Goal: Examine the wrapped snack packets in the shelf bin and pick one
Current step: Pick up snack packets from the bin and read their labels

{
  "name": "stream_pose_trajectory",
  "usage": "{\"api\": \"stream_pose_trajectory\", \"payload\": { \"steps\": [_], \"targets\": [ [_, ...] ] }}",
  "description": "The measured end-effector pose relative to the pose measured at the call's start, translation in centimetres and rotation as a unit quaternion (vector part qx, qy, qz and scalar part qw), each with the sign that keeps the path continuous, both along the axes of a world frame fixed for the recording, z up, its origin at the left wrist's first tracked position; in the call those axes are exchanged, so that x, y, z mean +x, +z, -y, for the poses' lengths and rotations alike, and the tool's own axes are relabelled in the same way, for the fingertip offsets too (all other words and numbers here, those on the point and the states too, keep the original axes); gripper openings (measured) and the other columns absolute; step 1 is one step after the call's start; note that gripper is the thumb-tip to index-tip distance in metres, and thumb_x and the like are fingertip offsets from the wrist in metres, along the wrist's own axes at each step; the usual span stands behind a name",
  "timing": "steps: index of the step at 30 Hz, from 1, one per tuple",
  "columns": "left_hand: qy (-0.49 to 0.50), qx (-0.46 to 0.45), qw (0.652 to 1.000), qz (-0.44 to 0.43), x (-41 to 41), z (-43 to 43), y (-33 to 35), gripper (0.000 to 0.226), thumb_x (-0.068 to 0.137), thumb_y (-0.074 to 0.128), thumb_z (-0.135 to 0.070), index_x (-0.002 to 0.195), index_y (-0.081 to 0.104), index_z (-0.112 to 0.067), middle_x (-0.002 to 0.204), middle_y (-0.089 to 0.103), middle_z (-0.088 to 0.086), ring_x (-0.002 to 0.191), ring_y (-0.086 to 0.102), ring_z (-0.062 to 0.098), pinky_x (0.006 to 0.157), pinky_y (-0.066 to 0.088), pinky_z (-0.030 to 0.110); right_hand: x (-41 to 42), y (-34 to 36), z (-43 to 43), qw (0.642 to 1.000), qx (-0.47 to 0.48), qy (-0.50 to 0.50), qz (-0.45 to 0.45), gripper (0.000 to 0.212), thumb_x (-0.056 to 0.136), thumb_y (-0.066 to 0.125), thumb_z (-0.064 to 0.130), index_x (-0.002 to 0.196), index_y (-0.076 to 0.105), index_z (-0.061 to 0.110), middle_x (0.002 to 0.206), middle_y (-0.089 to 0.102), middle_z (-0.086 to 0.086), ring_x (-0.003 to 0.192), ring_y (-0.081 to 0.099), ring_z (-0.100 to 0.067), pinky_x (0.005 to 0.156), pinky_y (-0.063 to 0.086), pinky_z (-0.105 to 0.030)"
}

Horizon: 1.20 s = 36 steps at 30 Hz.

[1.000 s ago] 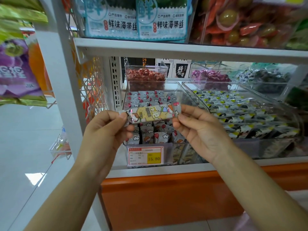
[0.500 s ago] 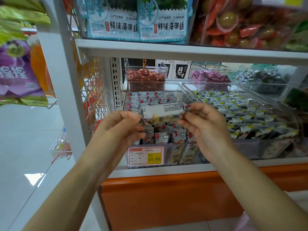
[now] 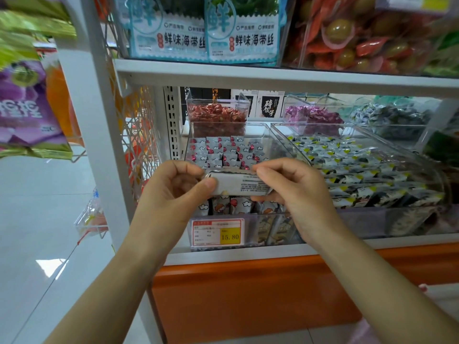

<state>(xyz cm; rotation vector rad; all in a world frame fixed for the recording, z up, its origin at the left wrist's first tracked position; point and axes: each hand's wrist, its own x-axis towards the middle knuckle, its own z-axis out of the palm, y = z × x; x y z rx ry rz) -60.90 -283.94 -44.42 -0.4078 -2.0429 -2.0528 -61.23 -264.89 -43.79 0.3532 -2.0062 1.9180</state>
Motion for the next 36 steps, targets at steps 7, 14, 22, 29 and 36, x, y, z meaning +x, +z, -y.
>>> {"api": "stream_pose_trajectory", "payload": {
  "steps": [7,14,22,29,36],
  "targets": [
    [-0.024,-0.055,0.998,-0.024,0.3,-0.4,0.1,0.039,0.066,0.068,-0.039,0.104,0.062,-0.03,0.093,0.065,0.001,0.094,0.062,0.023,0.087,0.052,0.04,0.0,0.0,-0.3,0.99,0.092,-0.093,-0.056,0.021,0.086,0.063,0.02,0.067,0.068,0.012,0.062,0.064,-0.005,0.056,0.059,-0.013,0.051,0.049,-0.024],
    [0.011,-0.109,0.994,0.001,0.5,-0.8,0.1,0.011,0.08,0.064,-0.039,0.083,0.066,-0.029,0.083,0.067,-0.001,0.082,0.063,0.017,0.072,0.055,0.032,0.3,0.0,0.0,0.984,0.139,-0.072,-0.084,0.014,0.085,0.065,0.022,0.071,0.068,0.023,0.056,0.06,0.014,0.055,0.053,0.001,0.055,0.041,-0.011],
    [0.041,-0.175,0.983,-0.027,0.3,0.2,0.9,0.023,0.084,0.06,-0.033,0.07,0.072,-0.019,0.068,0.07,-0.003,0.064,0.065,0.009,0.058,0.053,0.019,0.4,0.0,0.4,0.982,0.16,-0.042,-0.092,0.015,0.086,0.063,0.022,0.072,0.067,0.026,0.062,0.064,0.019,0.06,0.058,0.004,0.058,0.041,-0.008],
    [0.042,-0.186,0.981,-0.04,0.0,0.3,0.6,0.022,0.085,0.057,-0.033,0.074,0.072,-0.021,0.069,0.07,-0.006,0.064,0.065,0.005,0.055,0.051,0.015,0.4,-0.1,0.5,0.983,0.154,-0.049,-0.089,0.015,0.086,0.063,0.022,0.072,0.069,0.022,0.063,0.067,0.011,0.061,0.061,-0.002,0.056,0.047,-0.017],
    [0.051,-0.267,0.958,-0.088,0.0,-0.3,0.2,0.042,0.074,0.062,-0.046,0.115,0.058,-0.039,0.101,0.057,-0.022,0.09,0.055,-0.008,0.071,0.048,0.008,-0.3,-0.3,0.1,0.992,0.081,-0.086,-0.039,0.012,0.086,0.063,0.023,0.078,0.073,0.02,0.073,0.071,-0.001,0.07,0.067,-0.013,0.059,0.056,-0.031]
  ]
}}
